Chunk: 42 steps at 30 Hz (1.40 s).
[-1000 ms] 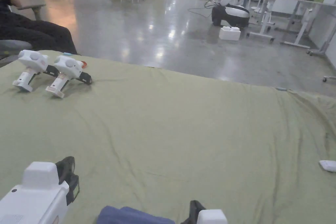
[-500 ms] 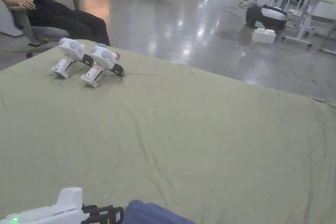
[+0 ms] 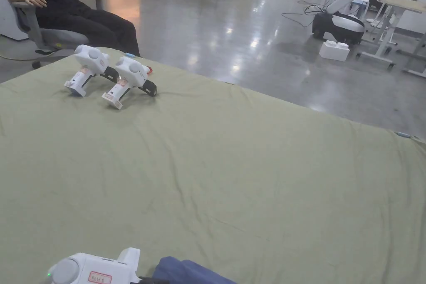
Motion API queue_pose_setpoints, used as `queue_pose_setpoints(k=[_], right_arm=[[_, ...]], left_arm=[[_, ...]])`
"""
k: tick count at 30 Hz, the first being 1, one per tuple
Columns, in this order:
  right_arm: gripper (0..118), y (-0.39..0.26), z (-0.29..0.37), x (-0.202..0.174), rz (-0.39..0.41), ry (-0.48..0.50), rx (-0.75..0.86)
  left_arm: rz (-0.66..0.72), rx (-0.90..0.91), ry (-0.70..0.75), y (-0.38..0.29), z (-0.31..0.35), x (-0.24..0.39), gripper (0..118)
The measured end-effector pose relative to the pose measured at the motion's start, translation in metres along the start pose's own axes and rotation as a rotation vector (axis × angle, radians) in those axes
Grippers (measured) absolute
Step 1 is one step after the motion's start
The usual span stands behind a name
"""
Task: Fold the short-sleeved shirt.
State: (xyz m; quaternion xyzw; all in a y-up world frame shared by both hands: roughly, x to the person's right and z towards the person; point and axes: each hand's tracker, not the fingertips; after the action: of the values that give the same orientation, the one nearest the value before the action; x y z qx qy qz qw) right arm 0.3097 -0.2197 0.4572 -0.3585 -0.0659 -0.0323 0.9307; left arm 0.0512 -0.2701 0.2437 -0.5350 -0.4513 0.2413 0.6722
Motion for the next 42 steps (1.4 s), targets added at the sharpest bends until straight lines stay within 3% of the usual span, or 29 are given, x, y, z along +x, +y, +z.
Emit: queue_pose_setpoints(k=[2, 3, 10, 20, 25, 30, 34, 37, 41, 42], right_arm=[[1, 0.001, 0.001, 0.000, -0.005, 0.009, 0.005], [1, 0.003, 0.002, -0.001, -0.002, 0.011, 0.008], [1, 0.035, 0.019, 0.009, 0.024, -0.006, 0.091], [1, 0.087, 0.045, 0.055, 0.038, -0.073, 0.214], [1, 0.107, 0.063, 0.076, 0.006, -0.138, 0.333], [1, 0.124, 0.075, 0.099, -0.032, -0.197, 0.386], [1, 0.125, 0.081, 0.115, -0.039, -0.246, 0.387], [1, 0.119, 0.083, 0.123, -0.052, -0.264, 0.374], [1, 0.109, 0.083, 0.130, -0.068, -0.276, 0.350], [1, 0.106, 0.083, 0.131, -0.073, -0.280, 0.346]], left_arm=[[0.050, 0.015, -0.044, 0.000, 0.006, -0.006, 22], [0.090, 0.022, -0.085, 0.001, 0.011, -0.014, 21], [-0.015, 0.088, -0.032, 0.020, 0.069, 0.000, 19], [-0.098, 0.262, 0.266, 0.072, 0.254, -0.010, 19], [-0.080, 0.295, 0.450, 0.094, 0.327, -0.028, 19], [-0.006, 0.284, 0.542, 0.106, 0.349, -0.047, 19], [0.081, 0.246, 0.754, 0.114, 0.351, -0.070, 19], [0.068, 0.221, 0.847, 0.115, 0.341, -0.075, 21], [0.066, 0.222, 0.943, 0.120, 0.334, -0.076, 34], [0.021, 0.242, 1.021, 0.121, 0.332, -0.071, 44]])
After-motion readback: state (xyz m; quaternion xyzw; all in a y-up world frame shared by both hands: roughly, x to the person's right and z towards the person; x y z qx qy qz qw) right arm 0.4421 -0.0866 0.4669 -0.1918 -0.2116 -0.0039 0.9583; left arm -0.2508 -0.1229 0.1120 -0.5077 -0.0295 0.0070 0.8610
